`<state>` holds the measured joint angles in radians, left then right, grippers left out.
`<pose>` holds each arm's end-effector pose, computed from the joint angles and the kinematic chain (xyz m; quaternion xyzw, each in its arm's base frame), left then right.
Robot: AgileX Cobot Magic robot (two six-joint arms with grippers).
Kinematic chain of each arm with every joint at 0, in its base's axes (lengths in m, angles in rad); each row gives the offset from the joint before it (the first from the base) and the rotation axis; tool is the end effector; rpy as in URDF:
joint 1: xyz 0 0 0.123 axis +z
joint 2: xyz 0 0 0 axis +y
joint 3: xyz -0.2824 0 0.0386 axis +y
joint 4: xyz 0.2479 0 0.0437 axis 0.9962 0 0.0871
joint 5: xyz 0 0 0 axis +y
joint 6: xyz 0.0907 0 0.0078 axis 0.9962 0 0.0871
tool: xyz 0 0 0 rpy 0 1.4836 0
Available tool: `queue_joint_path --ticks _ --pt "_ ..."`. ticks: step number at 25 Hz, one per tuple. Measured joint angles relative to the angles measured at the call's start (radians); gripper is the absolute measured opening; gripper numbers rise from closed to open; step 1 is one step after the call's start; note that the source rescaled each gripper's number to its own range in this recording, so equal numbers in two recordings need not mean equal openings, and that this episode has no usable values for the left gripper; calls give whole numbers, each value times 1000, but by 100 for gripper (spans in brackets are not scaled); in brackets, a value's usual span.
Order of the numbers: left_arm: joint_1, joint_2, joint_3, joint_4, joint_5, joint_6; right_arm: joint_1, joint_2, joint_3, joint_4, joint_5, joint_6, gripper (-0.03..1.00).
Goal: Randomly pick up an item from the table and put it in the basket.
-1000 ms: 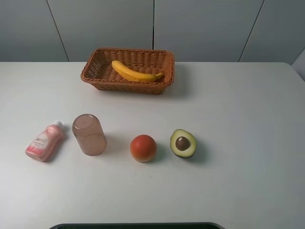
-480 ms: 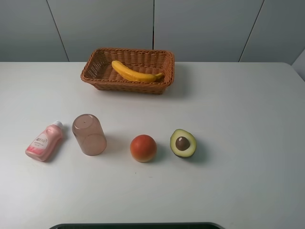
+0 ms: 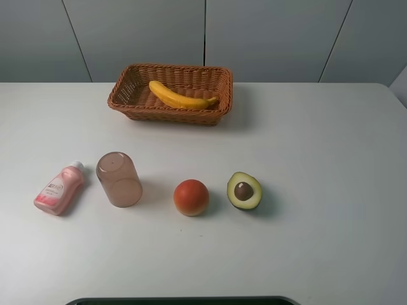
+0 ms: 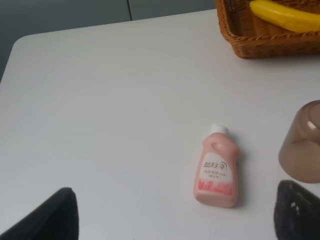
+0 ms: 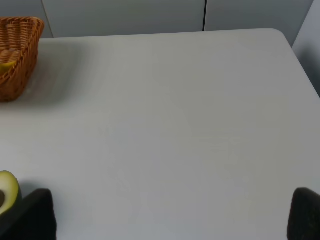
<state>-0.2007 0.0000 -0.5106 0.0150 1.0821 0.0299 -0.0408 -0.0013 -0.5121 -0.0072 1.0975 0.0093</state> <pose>-0.0066 0.0026 0.2784 0.0981 0.8504 -0.0366 0.5157 -0.0080 -0.0003 0.2775 0.0218 0.8590 -0.0116 0.5114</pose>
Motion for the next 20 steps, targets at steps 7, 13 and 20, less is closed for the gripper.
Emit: queue_joint_path --ticks 7,13,20 --pt "0 0 0 0 0 0 0 0 0 0 0 0 100" --pt "0 0 0 0 0 0 0 0 0 0 0 0 100" --pt "0 0 0 0 0 0 0 0 0 0 0 0 100"
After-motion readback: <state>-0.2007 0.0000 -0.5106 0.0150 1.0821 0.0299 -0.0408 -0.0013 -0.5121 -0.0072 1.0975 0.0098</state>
